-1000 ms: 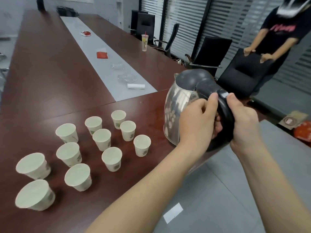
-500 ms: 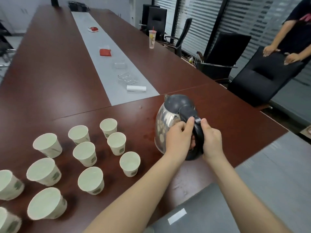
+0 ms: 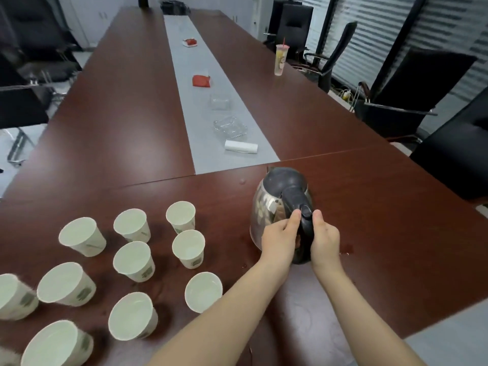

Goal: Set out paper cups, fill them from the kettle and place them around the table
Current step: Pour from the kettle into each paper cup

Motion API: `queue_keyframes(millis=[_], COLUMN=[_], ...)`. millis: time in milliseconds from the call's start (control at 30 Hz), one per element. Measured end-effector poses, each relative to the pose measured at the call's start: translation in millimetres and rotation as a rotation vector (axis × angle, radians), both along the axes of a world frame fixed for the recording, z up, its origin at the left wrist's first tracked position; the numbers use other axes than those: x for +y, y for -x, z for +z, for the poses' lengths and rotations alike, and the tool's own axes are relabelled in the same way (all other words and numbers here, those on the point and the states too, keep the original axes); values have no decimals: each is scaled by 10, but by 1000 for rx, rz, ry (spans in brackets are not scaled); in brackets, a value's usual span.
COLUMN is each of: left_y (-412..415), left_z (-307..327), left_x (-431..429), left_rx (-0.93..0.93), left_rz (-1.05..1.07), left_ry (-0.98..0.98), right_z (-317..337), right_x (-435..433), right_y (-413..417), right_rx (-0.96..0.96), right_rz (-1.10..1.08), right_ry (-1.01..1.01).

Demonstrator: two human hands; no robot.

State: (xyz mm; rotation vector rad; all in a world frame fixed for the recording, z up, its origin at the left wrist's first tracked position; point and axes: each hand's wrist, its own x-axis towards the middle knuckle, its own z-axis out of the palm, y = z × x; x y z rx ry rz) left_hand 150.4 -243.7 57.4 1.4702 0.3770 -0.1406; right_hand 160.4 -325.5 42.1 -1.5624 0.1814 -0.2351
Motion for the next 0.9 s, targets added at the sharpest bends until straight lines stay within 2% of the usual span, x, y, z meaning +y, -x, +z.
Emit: queue_keyframes(millis=[300,567,900], left_y=[-276,-258,-222], left_z=[-214,-309,-309], left_x=[-153,-255,-274], left_rx=[3,-25,-6], left_rz=[138,103,120], left_ry=[22,-34,-76], right_z=[-287,-427,-551], right_x=[-145,-227,-278], right_y=[-345,-304,-311], right_rx=[3,9,6], right_rz=[99,81,91], right_ry=[59,53,155])
